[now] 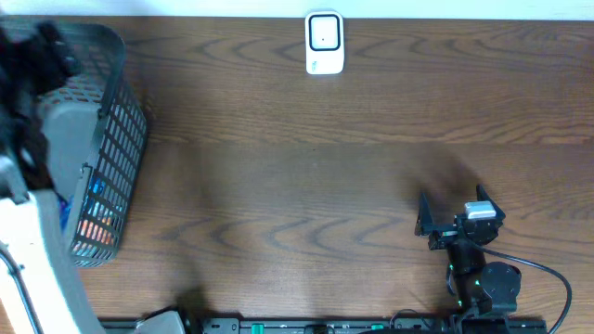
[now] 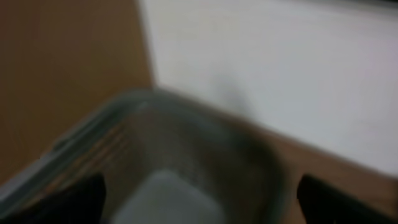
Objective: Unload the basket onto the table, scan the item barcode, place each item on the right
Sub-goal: 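Reach the left gripper into the grey basket and grasp the tissue pack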
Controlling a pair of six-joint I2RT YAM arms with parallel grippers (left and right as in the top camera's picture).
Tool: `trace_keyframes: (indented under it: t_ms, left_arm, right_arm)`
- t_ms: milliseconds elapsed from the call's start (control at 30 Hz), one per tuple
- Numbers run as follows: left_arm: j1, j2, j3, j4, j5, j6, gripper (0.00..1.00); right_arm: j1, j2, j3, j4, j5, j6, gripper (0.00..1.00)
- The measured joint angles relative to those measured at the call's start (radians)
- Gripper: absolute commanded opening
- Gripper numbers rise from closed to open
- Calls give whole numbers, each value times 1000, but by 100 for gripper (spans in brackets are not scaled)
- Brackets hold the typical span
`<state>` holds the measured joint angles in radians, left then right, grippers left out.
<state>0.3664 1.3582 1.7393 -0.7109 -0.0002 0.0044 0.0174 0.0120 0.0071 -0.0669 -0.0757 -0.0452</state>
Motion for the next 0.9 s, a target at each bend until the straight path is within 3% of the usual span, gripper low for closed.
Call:
trace_keyframes:
  t_ms: [167,333,600,767,900]
  left_arm:
    - [111,69,23,-175,-36,-8,98]
    - [228,123,25,-254,-30,-77,98]
    - [280,274,23,-431,100,-146,98]
    - [280,337,21,-570,95,-294,98]
    - [280,368,-16,-642,-14,-451,98]
  right_arm:
    - [0,0,0,0,0,0,99]
    - [0,0,0,0,0,0,99]
    - [0,0,0,0,0,0,99]
    - [0,0,0,0,0,0,99]
    - [0,0,0,0,0,0,99]
